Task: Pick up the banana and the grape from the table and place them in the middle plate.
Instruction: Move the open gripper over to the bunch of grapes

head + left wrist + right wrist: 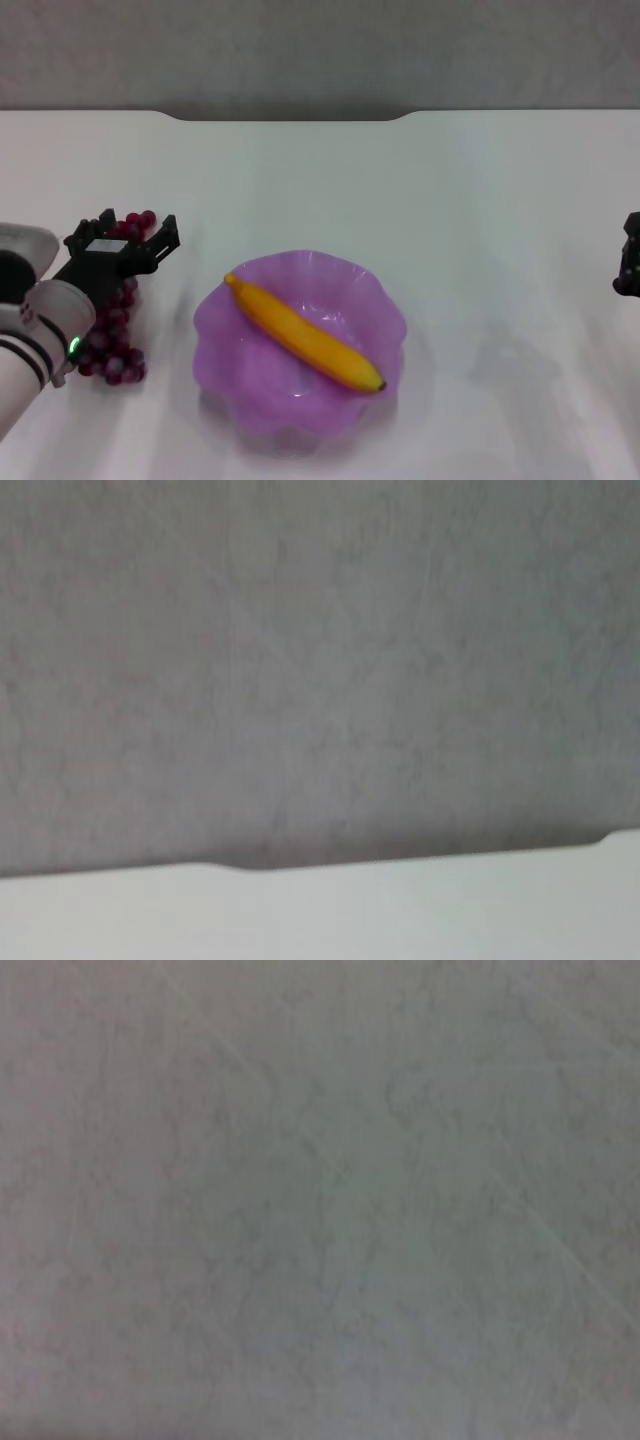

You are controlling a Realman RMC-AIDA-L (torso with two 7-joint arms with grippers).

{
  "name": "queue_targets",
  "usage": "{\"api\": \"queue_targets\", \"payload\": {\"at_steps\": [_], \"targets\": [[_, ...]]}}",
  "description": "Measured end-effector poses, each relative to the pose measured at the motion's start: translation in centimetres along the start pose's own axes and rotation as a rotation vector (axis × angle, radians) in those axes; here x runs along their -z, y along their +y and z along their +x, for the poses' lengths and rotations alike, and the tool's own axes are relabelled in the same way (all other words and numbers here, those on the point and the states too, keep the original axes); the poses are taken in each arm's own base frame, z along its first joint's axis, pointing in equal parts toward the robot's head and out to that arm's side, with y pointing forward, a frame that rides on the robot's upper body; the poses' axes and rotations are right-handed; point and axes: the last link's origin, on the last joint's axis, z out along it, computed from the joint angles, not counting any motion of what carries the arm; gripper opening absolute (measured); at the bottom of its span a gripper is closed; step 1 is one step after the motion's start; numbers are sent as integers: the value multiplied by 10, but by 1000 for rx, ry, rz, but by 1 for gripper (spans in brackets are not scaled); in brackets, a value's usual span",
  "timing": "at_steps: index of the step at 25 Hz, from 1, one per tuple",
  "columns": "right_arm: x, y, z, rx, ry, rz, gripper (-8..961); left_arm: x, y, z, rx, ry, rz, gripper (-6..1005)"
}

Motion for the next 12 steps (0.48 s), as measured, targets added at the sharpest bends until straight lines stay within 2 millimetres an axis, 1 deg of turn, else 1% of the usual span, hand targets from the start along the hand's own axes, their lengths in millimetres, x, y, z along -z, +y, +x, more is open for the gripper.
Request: {"api": "queue_targets", "payload": {"at_steps": [7, 12], "targets": [[1, 4, 1, 2, 5, -19, 0, -3, -13, -3, 21, -60, 64, 895], [0, 4, 1, 2, 5, -23, 0, -4, -18, -10, 17, -127, 93, 896]]}}
